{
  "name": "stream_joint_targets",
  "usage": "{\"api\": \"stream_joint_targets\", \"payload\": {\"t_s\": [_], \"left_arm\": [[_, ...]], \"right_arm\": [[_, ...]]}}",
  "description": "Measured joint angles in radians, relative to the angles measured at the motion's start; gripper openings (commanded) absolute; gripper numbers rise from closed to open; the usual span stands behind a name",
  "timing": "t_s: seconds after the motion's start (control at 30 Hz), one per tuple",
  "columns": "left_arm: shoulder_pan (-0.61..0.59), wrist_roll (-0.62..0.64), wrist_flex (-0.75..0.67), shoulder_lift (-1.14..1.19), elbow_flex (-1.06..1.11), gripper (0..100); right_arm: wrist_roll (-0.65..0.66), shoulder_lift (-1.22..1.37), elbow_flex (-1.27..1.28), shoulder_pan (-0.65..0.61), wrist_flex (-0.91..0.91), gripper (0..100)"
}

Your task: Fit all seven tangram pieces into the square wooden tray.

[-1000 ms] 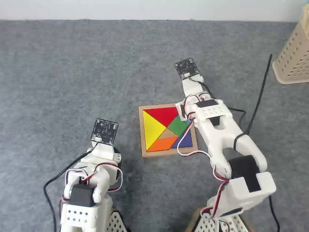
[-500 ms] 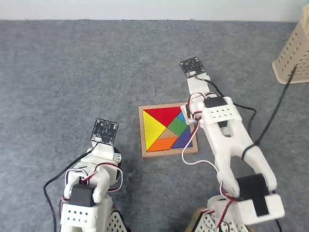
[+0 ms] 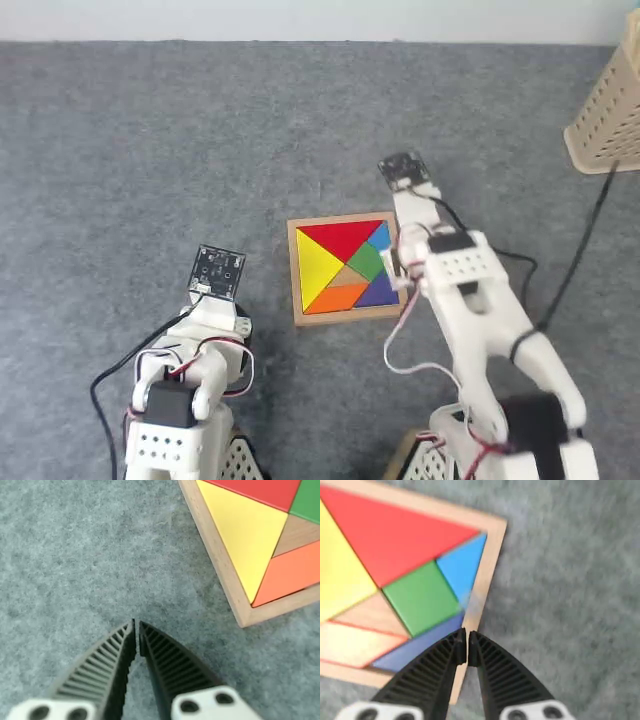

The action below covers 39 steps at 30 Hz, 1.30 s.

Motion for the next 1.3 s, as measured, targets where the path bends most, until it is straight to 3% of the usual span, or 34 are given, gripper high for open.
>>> {"api": "stream_joint_targets", "payload": {"t_s": [0.27,0.63,0.83,1.3], "left_arm": [[0.000,0.000,0.000,0.000,0.000,1],[0.000,0.000,0.000,0.000,0.000,1],[0.000,0.000,0.000,0.000,0.000,1],[0.000,0.000,0.000,0.000,0.000,1]], "right_arm": [[0.000,-0.238,0.325,0.112,-0.215,0.9],[0.000,-0.341,0.537,0.123,-0.548,0.9],[0.000,-0.439,0.537,0.124,-0.497,0.9],[0.000,-1.003,0.663,0.129,-0.181,0.9]]}}
